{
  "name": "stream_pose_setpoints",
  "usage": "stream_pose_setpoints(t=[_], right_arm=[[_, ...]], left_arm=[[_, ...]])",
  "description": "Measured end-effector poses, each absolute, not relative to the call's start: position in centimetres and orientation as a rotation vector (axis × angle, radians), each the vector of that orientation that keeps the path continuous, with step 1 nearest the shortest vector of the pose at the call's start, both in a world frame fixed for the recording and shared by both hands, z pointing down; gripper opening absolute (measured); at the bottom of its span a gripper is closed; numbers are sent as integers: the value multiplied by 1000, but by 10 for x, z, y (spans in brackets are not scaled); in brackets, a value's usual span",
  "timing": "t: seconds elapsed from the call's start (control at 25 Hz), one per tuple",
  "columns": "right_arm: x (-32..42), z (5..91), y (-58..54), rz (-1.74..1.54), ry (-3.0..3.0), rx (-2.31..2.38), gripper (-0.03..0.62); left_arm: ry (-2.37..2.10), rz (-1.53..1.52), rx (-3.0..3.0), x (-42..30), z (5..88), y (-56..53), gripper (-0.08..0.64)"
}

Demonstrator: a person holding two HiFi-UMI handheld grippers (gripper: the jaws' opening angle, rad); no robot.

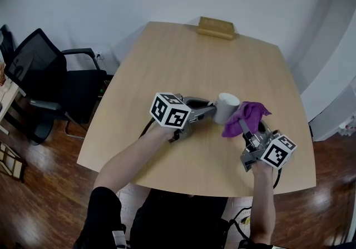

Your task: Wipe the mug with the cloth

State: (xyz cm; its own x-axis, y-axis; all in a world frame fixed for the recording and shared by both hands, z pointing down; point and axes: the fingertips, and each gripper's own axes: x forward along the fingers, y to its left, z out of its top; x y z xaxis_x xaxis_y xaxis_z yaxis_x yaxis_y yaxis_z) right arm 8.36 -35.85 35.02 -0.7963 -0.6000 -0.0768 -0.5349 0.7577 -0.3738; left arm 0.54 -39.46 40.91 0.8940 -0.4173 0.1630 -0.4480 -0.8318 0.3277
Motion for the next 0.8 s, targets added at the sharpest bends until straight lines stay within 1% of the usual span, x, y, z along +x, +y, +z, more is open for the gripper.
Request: stream_pose_setpoints(t=[0.16, 0.36, 0.44, 0.56, 0.8], right_arm=[[69, 333, -352, -290, 2825, -1013, 81], [49, 304, -365, 292, 2876, -1316, 82], [41, 312, -370, 423, 2904, -1404, 81], [37, 324, -370, 386, 2919, -1415, 81], [38, 348, -355, -23, 2959, -1219, 81]], left_arm=[[-698, -13, 2636, 7, 396, -387, 78], [-670, -132, 2659, 24, 372, -370, 71], [-619, -198, 2669, 29, 363, -363, 69], [-555, -274, 2674, 29, 355, -358, 67], [-496, -419, 2609, 14, 353, -364, 67]])
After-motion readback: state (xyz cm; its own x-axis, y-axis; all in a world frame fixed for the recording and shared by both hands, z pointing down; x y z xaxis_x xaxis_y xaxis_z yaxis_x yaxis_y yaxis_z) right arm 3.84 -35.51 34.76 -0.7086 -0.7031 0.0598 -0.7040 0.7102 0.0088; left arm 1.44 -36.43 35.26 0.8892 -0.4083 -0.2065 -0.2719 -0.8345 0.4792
